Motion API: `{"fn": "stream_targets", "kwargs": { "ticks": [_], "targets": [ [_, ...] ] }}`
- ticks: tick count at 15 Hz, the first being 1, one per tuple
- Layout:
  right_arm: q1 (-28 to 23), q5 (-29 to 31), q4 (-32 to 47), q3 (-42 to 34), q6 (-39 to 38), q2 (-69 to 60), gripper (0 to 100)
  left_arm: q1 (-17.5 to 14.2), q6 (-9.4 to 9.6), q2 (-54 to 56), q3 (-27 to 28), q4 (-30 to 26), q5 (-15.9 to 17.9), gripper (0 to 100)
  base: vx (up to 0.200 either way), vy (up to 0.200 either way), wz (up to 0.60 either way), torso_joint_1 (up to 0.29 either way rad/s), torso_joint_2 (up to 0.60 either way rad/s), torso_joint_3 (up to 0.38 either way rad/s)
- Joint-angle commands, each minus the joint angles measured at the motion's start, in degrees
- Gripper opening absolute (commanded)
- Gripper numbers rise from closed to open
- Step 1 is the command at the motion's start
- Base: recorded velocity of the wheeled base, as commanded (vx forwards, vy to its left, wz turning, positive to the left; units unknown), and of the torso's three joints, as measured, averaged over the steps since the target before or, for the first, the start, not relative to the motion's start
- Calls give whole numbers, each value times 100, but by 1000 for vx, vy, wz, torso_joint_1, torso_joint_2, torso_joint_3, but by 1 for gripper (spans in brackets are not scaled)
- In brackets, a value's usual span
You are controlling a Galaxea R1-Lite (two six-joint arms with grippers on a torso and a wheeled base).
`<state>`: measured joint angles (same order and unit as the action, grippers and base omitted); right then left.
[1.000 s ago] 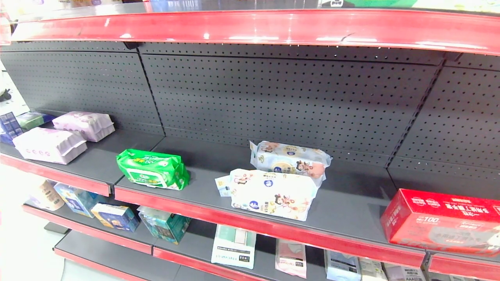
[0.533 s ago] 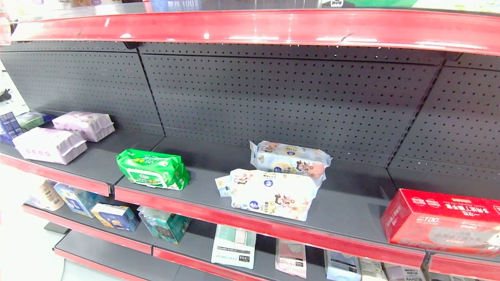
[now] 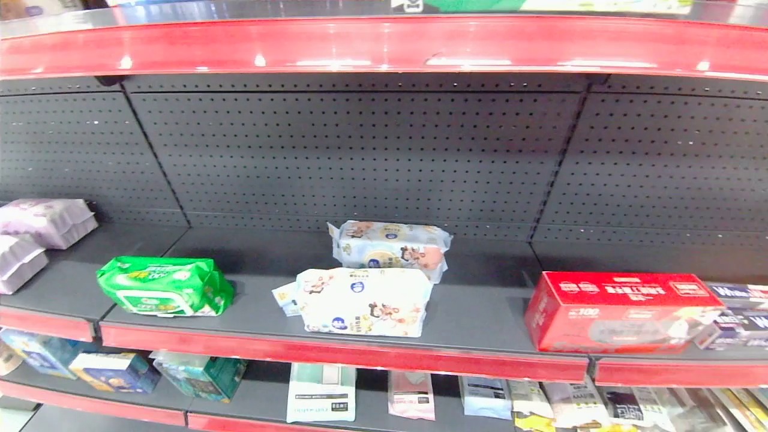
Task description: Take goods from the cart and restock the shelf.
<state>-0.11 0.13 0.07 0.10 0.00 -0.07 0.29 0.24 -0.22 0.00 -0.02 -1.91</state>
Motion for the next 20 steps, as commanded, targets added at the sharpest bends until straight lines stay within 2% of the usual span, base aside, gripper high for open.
{"fn": "stream_targets", "kwargs": {
  "ticks": [1,7,13,14,15,16,17,18,19,20],
  "targets": [
    [2,-5,1,-1,0,7,100,6,2,-13,0,2,-2,100,0,0,-600,2,-7,2],
    [2,-5,1,-1,0,7,100,-3,2,-13,0,2,-2,100,0,0,-600,6,2,2],
    [2,4,1,-1,18,7,100,76,11,-303,18,-6,174,100,0,0,0,0,0,0],
    [2,4,1,-10,18,7,100,147,2,-444,185,-50,227,100,0,0,0,0,0,0],
    [2,4,1,-1,9,7,100,199,-139,-1780,1354,-112,200,100,0,0,0,0,0,0],
    [11,4,1,-1,18,7,100,190,-552,-3054,2347,-103,200,100,0,0,0,0,0,0],
    [2,4,1,-10,18,7,100,190,-648,-3432,2672,-147,218,100,0,0,0,0,0,0],
    [2,4,1,-10,18,7,100,173,-508,-4162,2971,-165,165,100,0,0,0,0,0,0],
    [2,4,1,-10,18,7,100,-38,-297,-5023,3041,-129,-187,100,0,0,0,0,0,0],
    [2,4,1,-1,18,7,100,-152,-191,-5594,3067,-112,-318,100,0,0,0,0,0,0]
  ]
}}
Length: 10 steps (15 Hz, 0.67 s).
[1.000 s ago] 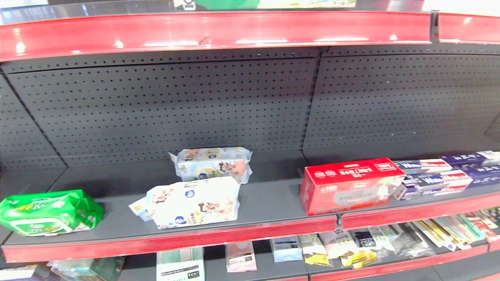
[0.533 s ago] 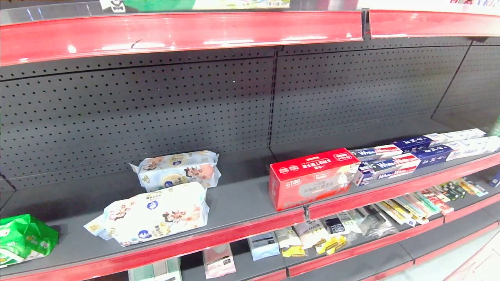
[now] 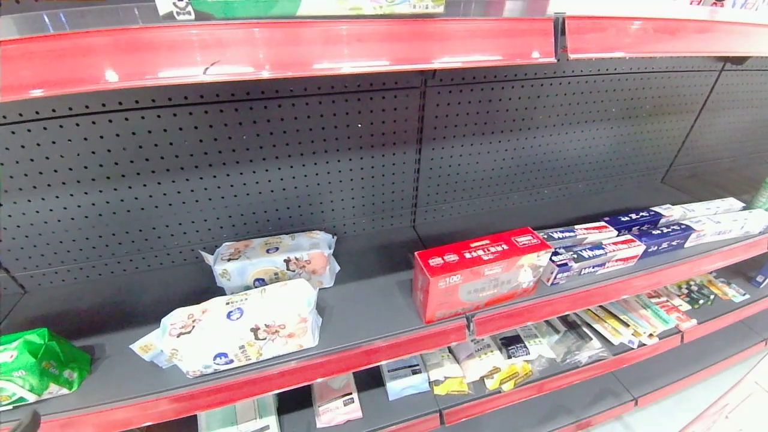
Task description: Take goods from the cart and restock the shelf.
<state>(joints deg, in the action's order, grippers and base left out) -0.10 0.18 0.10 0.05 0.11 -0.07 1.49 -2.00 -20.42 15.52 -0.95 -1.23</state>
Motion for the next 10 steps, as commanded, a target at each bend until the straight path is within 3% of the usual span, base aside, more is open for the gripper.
{"fn": "stream_targets", "kwargs": {
  "ticks": [1,4,5,6,8,10],
  "targets": [
    [1,-1,-1,4,7,7,100,-272,226,-3979,1498,-19,-387,100,0,0,0,0,0,0],
    [1,-1,-1,4,7,7,100,-272,877,-4638,1428,7,-237,100,0,0,0,0,0,0],
    [1,-1,-1,4,-2,7,100,-333,1026,-4796,1410,7,-176,100,0,0,0,0,0,0],
    [1,-1,-1,4,7,7,100,-342,1035,-4805,1410,7,-176,100,0,0,0,0,0,0],
    [1,-1,-1,4,7,7,100,-351,1307,-5130,1401,130,-184,100,0,0,0,0,0,0],
    [1,-1,-1,4,7,7,100,-474,1826,-5121,1225,121,-158,100,0,0,0,0,0,0]
  ]
}}
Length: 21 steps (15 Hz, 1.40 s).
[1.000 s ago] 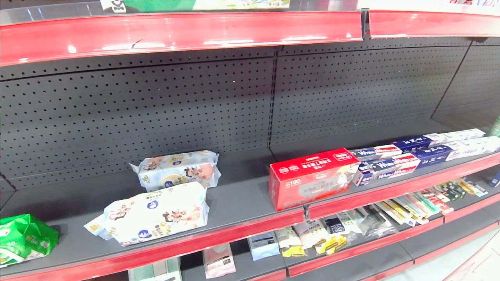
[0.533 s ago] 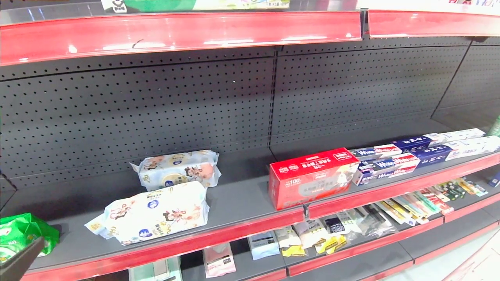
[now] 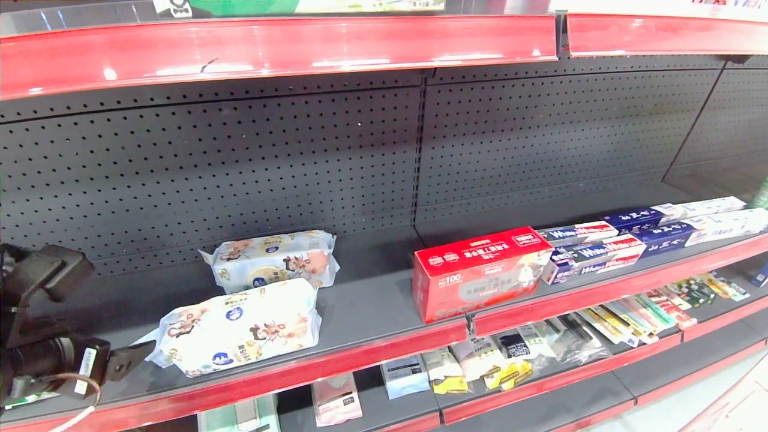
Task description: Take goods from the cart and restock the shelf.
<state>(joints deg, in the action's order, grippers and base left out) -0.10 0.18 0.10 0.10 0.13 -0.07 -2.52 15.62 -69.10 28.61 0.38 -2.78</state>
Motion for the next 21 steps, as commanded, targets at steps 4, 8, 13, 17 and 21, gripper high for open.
{"fn": "stream_targets", "kwargs": {
  "ticks": [4,8,13,17,21],
  "targets": [
    [1,-1,-1,-1,4,7,100,-275,486,-262,-260,-20,5,100,0,0,0,0,0,0],
    [1,-1,-1,-1,-5,7,100,-706,759,-280,-646,-11,164,100,0,0,0,0,0,0],
    [1,-1,-1,-1,4,7,100,-987,803,-992,-523,349,375,100,0,0,0,0,0,0],
    [1,-1,-1,-1,-5,7,100,-1365,864,-1291,-180,393,383,100,0,0,0,0,0,0],
    [1,-1,-1,-1,4,7,100,-1400,864,-1625,-5,481,375,100,0,0,0,0,0,0]
  ]
}}
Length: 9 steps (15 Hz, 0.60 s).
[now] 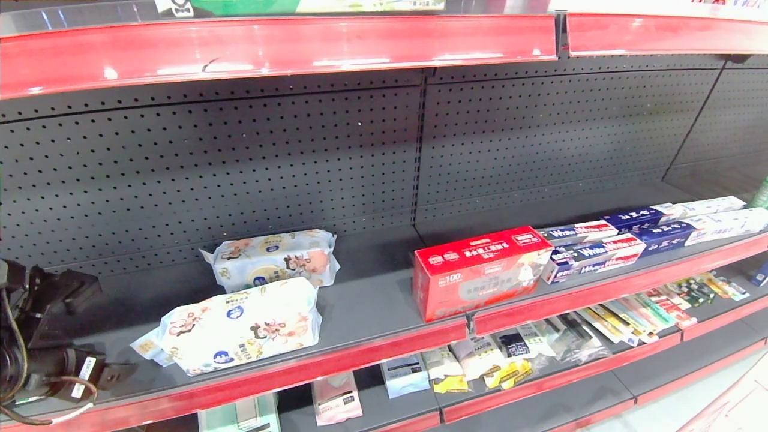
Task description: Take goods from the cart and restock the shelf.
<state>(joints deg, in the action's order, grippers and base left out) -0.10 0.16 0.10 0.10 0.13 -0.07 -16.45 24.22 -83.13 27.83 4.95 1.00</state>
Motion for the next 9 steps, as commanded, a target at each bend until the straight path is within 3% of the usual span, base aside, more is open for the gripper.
{"fn": "stream_targets", "kwargs": {
  "ticks": [1,9],
  "targets": [
    [1,2,-1,-1,4,7,100,10,-5,-318,152,50,-3,100,0,0,0,0,0,0],
    [1,2,-1,-10,4,7,100,423,-58,-1065,645,270,-3,100,0,0,0,0,0,0]
  ]
}}
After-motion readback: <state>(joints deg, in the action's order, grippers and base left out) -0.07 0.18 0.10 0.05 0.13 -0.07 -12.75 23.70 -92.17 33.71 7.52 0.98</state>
